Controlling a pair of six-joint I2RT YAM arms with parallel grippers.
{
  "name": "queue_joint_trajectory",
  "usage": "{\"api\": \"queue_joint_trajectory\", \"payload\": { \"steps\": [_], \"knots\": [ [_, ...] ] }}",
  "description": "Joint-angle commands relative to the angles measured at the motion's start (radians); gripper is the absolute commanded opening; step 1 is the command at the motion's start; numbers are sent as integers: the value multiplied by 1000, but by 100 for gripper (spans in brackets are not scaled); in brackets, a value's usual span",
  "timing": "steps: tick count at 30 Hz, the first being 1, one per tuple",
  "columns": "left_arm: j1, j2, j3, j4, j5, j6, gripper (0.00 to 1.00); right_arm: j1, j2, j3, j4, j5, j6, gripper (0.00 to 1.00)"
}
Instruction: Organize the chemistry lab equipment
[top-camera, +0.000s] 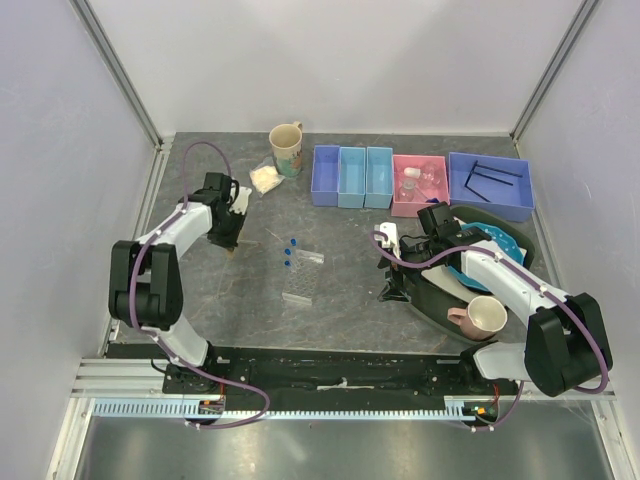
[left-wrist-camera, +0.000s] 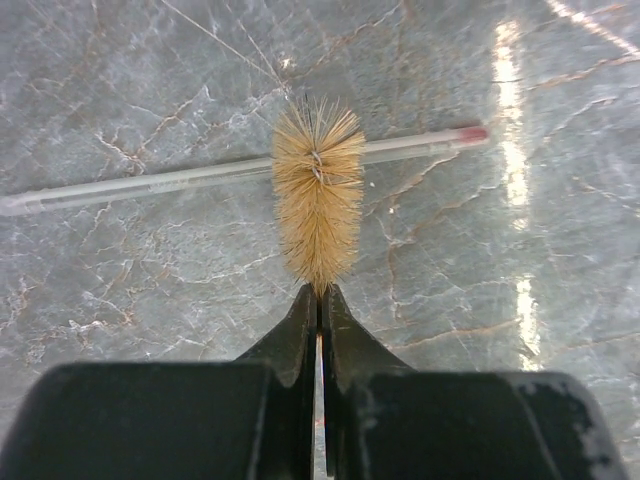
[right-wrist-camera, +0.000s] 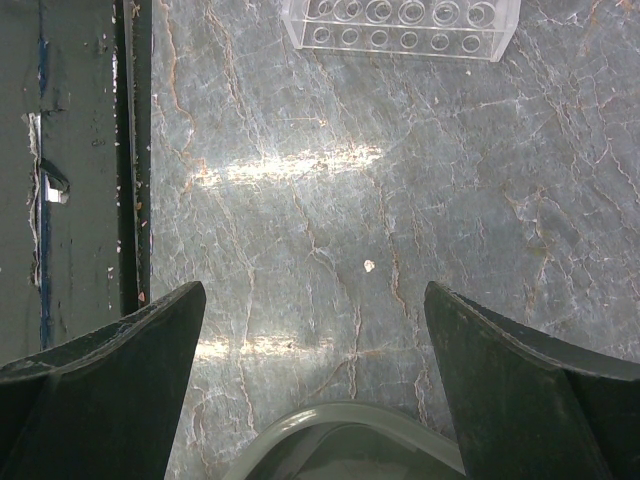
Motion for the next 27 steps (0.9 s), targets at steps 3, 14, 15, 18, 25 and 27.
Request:
{"api": "queue_joint_trajectory", "payload": {
  "steps": [3,14,15,18,25,27],
  "knots": [
    [5,-104,-5,32,47,-28,2,2,10,44,-3,-27,-27,98],
    [5,-183,-17,68,86,-45,2,1,22,45,-3,-15,-28,98],
    [5,-194,-20,80,95,-51,2,1,24,45,-3,-10,-30,98],
    [5,-257,-37,129,144,-73,2,-1,24,45,-3,1,-31,98],
    [4,-516,-94,209,194,-142,2,-64,-92,24,80,21,40,98],
    [4,-624,-115,215,228,-175,2,-67,-135,27,162,91,102,98]
  ]
}}
